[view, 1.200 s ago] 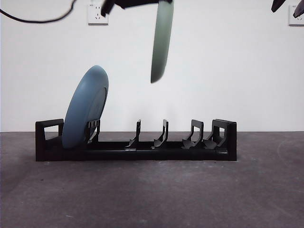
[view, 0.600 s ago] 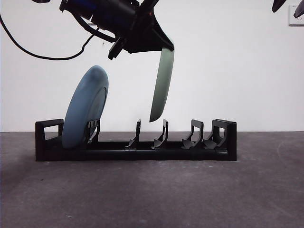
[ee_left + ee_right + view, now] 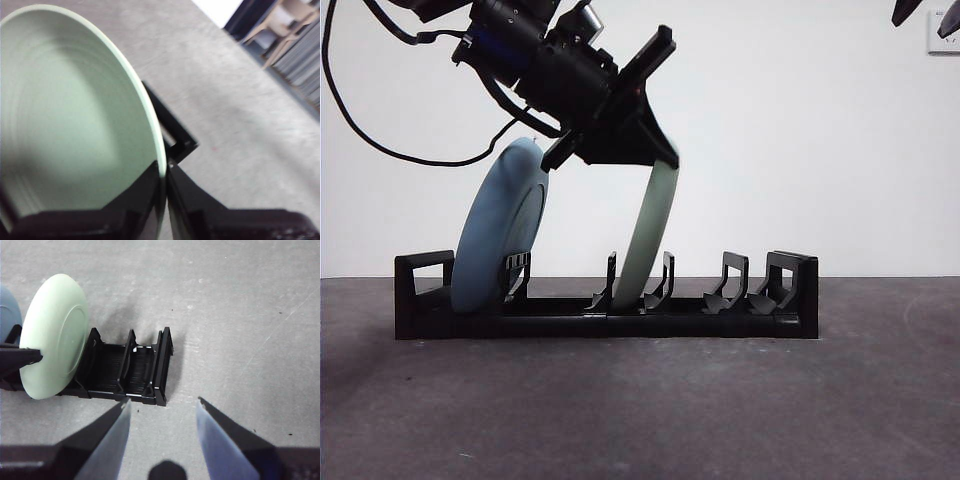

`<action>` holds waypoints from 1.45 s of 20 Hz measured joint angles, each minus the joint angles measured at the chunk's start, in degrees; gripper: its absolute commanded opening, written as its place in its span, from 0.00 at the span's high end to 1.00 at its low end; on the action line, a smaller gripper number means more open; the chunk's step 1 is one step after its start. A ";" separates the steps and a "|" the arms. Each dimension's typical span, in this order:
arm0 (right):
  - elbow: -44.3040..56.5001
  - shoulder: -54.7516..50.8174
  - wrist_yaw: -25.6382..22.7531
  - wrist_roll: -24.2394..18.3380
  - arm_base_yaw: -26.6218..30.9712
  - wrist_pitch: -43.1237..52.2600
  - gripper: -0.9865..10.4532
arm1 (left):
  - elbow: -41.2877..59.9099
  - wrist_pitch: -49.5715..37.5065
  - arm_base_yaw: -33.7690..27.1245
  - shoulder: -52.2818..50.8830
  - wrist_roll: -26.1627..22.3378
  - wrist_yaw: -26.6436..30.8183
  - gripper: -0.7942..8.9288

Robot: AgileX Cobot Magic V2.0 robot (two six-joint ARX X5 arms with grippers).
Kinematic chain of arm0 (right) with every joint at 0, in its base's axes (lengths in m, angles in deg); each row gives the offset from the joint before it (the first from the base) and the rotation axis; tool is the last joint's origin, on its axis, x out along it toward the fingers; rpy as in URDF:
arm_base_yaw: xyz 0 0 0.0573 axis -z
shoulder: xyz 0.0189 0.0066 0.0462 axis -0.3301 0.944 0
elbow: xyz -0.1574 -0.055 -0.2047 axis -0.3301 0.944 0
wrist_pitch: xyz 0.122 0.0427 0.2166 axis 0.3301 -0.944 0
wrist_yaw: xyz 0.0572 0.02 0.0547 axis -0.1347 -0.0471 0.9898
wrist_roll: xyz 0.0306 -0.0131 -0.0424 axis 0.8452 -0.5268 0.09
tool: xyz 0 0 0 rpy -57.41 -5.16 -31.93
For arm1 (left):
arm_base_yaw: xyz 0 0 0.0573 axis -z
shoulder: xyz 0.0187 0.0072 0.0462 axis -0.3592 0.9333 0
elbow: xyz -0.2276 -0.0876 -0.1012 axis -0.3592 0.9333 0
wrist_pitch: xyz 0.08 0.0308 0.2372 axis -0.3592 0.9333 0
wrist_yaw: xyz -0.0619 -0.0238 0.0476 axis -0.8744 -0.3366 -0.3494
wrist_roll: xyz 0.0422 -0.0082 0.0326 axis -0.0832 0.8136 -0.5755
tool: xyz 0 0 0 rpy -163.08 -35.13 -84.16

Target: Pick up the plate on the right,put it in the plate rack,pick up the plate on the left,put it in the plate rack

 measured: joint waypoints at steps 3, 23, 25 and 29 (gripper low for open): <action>0.00 0.02 0.00 0.00 0.00 0.00 0.72 | 0.00 0.98 0.00 0.00 -0.11 0.61 0.92; 0.00 0.02 2.67 -0.74 0.00 -5.55 0.75 | -0.02 19.96 5.07 -17.33 -12.81 4.00 0.59; 0.00 0.04 3.02 -1.42 0.00 -6.78 0.88 | -0.02 25.83 5.16 -23.30 -16.46 10.73 0.60; 0.00 -0.33 2.80 -3.06 0.00 -7.82 0.92 | -0.02 39.23 4.79 -34.38 -22.27 30.67 0.93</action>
